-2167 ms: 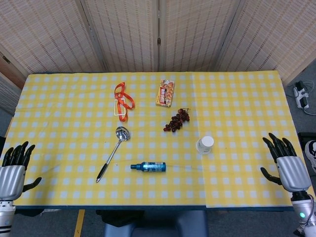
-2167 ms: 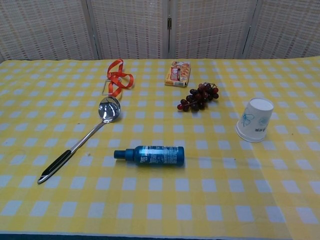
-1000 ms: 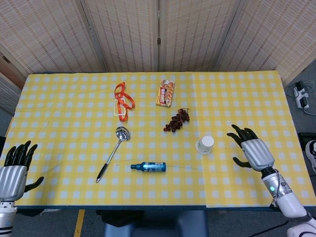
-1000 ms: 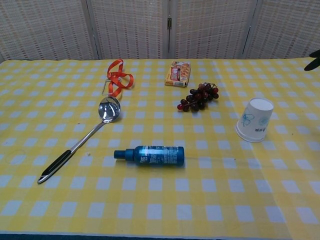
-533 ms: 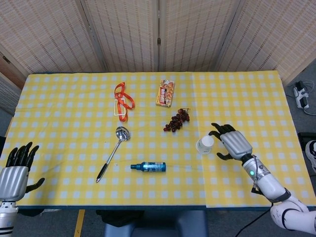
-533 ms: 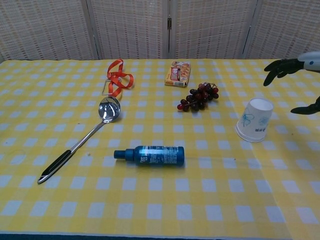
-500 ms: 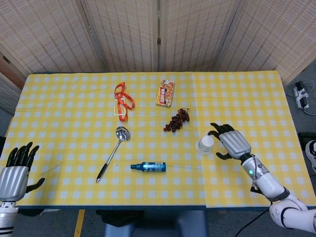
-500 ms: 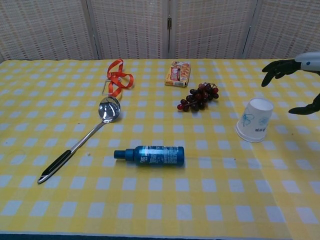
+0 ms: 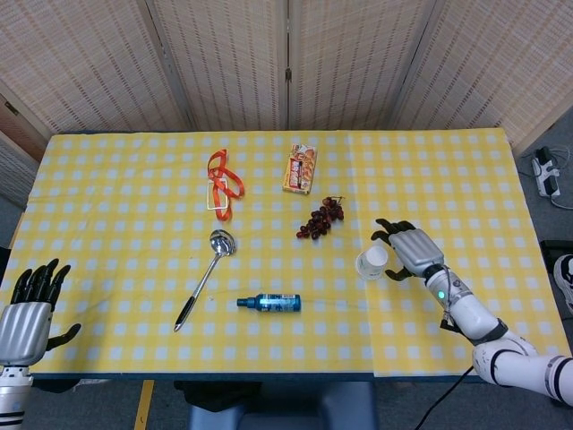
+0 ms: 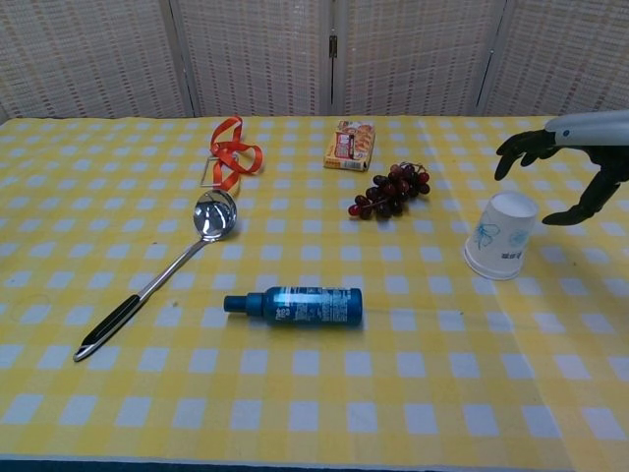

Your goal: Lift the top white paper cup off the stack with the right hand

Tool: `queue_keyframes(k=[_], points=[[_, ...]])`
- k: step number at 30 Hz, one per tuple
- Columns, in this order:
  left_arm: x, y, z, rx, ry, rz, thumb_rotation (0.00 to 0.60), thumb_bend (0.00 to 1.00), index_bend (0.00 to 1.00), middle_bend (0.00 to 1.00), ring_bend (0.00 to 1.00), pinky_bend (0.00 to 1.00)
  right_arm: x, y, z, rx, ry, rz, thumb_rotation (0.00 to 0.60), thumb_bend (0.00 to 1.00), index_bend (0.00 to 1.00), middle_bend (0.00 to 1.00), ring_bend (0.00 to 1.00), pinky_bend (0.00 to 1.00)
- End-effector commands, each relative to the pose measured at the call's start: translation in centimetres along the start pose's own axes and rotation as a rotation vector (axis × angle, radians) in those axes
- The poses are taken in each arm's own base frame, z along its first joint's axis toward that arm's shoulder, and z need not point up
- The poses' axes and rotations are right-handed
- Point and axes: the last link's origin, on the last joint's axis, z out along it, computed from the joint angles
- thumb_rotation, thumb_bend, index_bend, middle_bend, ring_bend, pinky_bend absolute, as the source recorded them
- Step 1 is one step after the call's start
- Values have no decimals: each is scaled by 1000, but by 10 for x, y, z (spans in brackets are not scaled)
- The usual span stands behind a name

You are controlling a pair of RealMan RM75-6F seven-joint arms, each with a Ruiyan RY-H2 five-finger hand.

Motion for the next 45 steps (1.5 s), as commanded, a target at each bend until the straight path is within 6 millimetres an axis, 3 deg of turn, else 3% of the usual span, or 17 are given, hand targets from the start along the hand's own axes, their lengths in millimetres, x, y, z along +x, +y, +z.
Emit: queue_keyframes(k=[1, 30, 45], points=[[0, 0, 0, -1, -1, 0, 600, 212, 0, 0, 0, 0, -2, 0, 3, -4, -10, 0, 600, 327, 254, 79, 130, 100], [-3, -1, 2, 7, -12, 1, 600, 212, 0, 0, 0, 0, 1, -6, 14, -4, -23, 2, 600, 431, 368, 127, 140, 105], [0, -1, 2, 3, -5, 0, 600, 211, 0, 0, 0, 0, 26, -10, -16, 29, 79, -6, 600, 435, 396, 151, 145, 107]])
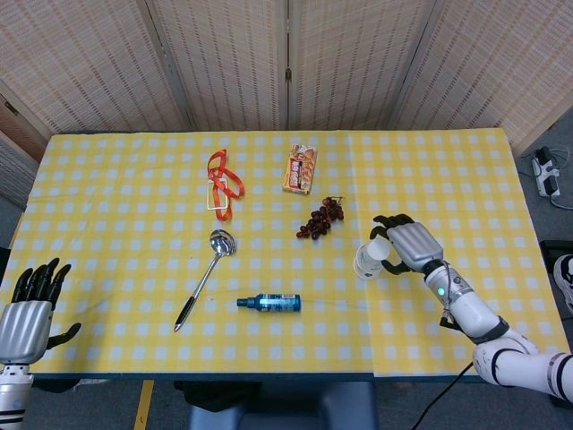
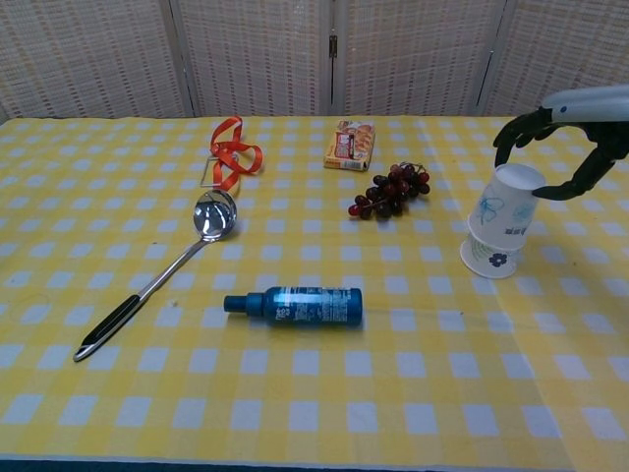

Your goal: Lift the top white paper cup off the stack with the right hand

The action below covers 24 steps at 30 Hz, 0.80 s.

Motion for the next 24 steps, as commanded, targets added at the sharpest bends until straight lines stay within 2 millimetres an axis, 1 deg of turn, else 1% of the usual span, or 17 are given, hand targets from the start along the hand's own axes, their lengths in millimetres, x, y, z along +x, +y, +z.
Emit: queue_keyframes(k=[1, 10, 14, 16, 19, 24], points=[[1, 0, 0, -1, 2, -1, 600, 211, 0, 0, 0, 0, 9, -2, -11, 13, 31, -8, 600, 435, 396, 153, 146, 107], [3, 1, -2, -7, 7, -7, 600, 211, 0, 0, 0, 0, 38, -14, -41, 59, 128, -15, 600, 435, 399, 158, 151, 107], [3, 1, -2, -8, 8, -10, 600, 211, 0, 0, 0, 0, 44, -20, -45, 80, 141, -10, 600, 435, 400, 159, 150, 107], [3, 1, -2, -7, 8, -10, 600, 211, 0, 0, 0, 0, 43, -23, -43, 90, 135, -11, 600, 435, 400, 158, 150, 107], [2, 1, -3, -6, 4, -11, 600, 211, 0, 0, 0, 0, 36, -28, -33, 105, 100, -19, 600, 435, 400, 158, 150, 107], [1, 0, -4, -4, 3, -13, 600, 211, 0, 0, 0, 0, 17, -39, -10, 123, 43, -30, 600, 435, 400, 158, 151, 107]])
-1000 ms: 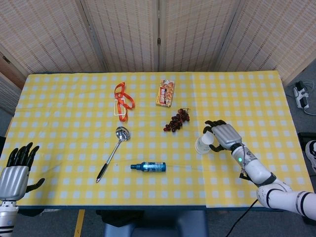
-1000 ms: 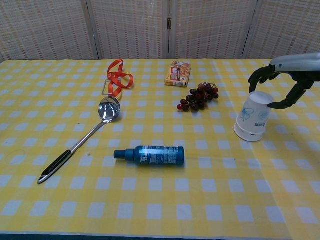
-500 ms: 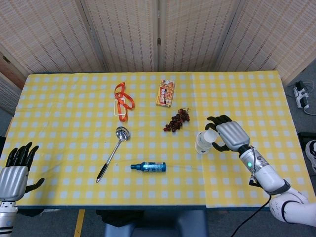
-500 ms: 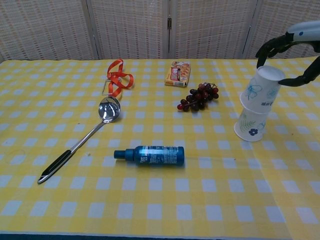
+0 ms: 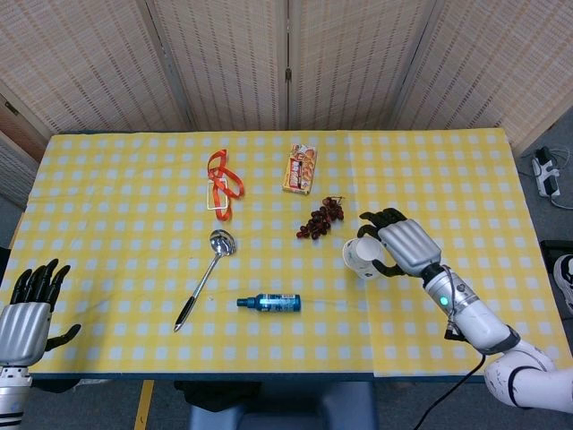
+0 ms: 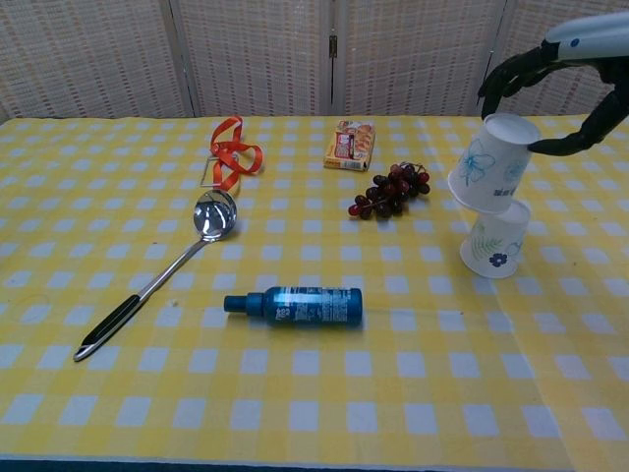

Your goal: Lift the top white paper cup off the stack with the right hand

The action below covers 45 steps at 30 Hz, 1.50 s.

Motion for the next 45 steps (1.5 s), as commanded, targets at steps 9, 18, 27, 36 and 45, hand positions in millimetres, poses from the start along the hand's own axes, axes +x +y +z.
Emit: queue_keyframes(k=[9, 18, 27, 36, 45], points=[[-3, -3, -1, 9, -6, -5, 600, 211, 0, 0, 0, 0, -38, -11, 42, 2, -80, -31, 600, 434, 399, 158, 148, 107], [-5, -4, 0, 7, -10, -7, 600, 211, 0, 0, 0, 0, -58, -10, 52, -6, -118, -41, 600, 435, 400, 159, 150, 107], [-7, -5, 0, 10, -20, -15, 600, 211, 0, 0, 0, 0, -64, -10, 54, -5, -122, -46, 600, 435, 400, 158, 149, 107], [-7, -6, 0, 9, -24, -18, 600, 211, 0, 0, 0, 0, -65, -10, 54, -2, -115, -51, 600, 435, 339, 149, 150, 107], [-7, -6, 0, 7, -27, -20, 600, 211, 0, 0, 0, 0, -64, -8, 53, -1, -115, -51, 600, 435, 220, 143, 149, 107]])
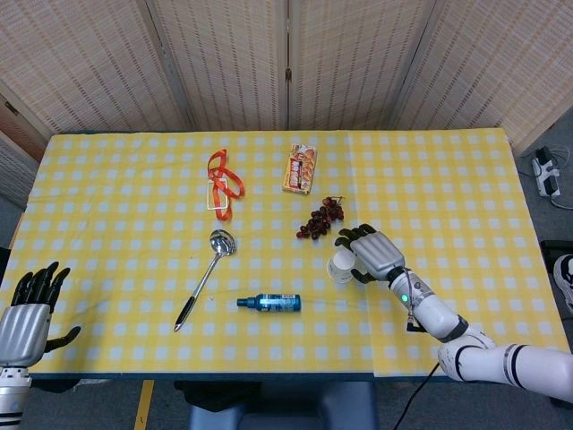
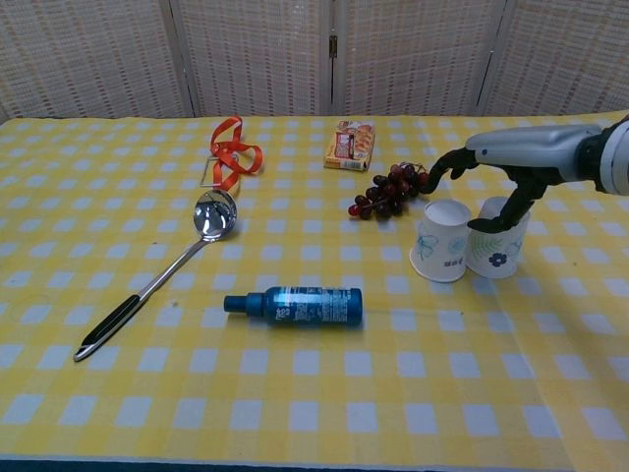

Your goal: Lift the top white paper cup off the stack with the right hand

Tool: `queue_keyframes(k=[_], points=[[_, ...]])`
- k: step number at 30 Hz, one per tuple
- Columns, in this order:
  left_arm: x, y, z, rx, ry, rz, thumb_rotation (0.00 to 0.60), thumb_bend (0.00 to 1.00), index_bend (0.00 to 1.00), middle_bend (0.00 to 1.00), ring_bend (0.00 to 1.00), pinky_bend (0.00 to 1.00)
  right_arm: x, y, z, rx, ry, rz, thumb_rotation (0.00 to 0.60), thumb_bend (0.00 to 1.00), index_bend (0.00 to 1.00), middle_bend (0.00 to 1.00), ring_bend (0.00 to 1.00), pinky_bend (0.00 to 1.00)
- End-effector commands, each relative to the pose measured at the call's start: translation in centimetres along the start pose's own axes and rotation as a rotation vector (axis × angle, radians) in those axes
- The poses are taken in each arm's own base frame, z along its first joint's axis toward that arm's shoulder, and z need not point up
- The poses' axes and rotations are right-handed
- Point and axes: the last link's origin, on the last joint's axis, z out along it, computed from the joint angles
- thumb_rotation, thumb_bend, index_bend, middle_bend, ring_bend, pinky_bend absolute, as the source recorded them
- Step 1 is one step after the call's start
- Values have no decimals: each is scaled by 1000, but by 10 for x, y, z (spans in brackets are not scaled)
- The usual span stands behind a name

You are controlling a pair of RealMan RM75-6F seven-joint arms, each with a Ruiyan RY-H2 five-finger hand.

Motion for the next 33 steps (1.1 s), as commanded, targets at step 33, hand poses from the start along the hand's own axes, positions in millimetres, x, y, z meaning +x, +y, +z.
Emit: queue_keyframes(k=[33], points=[[7, 30, 9, -58, 72, -8, 600, 231, 0, 0, 0, 0, -22, 85, -200, -294, 532, 122, 600, 435, 61, 22, 65, 60]])
